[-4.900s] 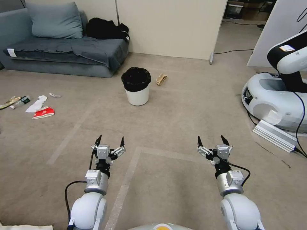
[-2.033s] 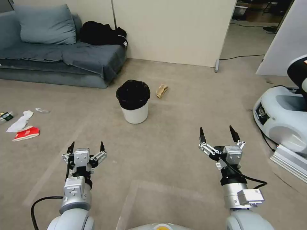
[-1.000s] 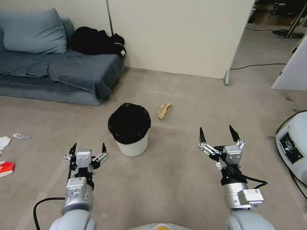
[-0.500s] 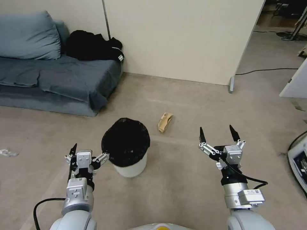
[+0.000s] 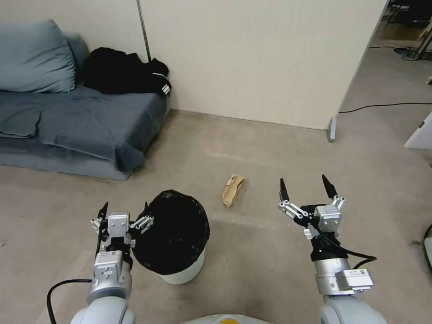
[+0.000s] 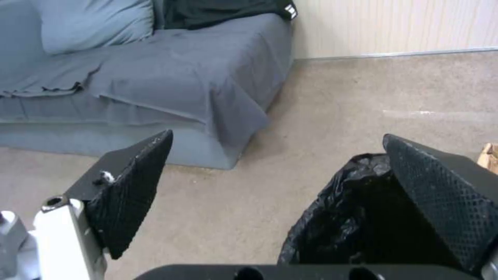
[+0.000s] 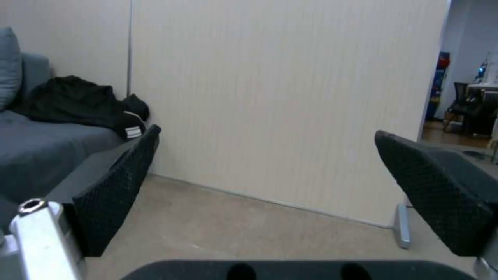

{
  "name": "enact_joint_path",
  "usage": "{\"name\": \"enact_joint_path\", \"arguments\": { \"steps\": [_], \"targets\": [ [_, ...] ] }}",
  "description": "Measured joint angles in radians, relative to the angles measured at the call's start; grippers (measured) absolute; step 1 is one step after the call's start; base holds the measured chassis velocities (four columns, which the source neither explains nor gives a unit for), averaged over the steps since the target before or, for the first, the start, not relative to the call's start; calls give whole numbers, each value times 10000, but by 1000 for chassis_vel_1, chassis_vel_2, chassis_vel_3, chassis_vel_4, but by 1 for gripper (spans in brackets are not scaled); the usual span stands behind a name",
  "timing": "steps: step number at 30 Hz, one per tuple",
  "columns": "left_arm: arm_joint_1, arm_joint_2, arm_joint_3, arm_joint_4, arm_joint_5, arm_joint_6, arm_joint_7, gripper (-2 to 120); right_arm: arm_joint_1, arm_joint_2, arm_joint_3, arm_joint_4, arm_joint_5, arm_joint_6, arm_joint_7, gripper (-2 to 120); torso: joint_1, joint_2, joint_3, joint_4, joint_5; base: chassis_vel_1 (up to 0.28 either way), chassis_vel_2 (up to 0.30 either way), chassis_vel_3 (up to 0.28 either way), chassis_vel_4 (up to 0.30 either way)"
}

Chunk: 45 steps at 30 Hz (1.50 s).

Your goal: Pick up the trash bin, then pick up the garbage from the floor and place it into the trash bin.

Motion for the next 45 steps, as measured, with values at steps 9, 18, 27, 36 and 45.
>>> {"name": "enact_joint_path", "arguments": {
  "steps": [9, 18, 27, 36, 45],
  "targets": [
    [89, 10, 85, -57, -10, 130, -61, 99, 3, 6, 3, 6, 0, 0, -17, 100, 1, 0, 0, 0, 0, 10, -6, -11, 8],
    [342, 133, 162, -324, 3, 1548, -45, 100, 3, 11, 26, 6, -1, 0, 42, 100, 1, 0, 0, 0, 0, 0, 0, 0, 0],
    [-121, 263, -72, -797, -598, 4206, 943, 99, -9, -19, 88, -59, -1, 48, 67, 100, 1, 0, 0, 0, 0, 0, 0, 0, 0],
    [-487, 249, -178, -487, -822, 4332, 1258, 99, -64, -27, 112, -19, -2, 48, 75, 100, 1, 0, 0, 0, 0, 0, 0, 0, 0],
    [-1116, 147, -421, 213, -1228, 4288, 976, 99, -199, 23, 122, -13, -93, 215, 191, 100, 1, 0, 0, 0, 0, 0, 0, 0, 0]
  ]
}}
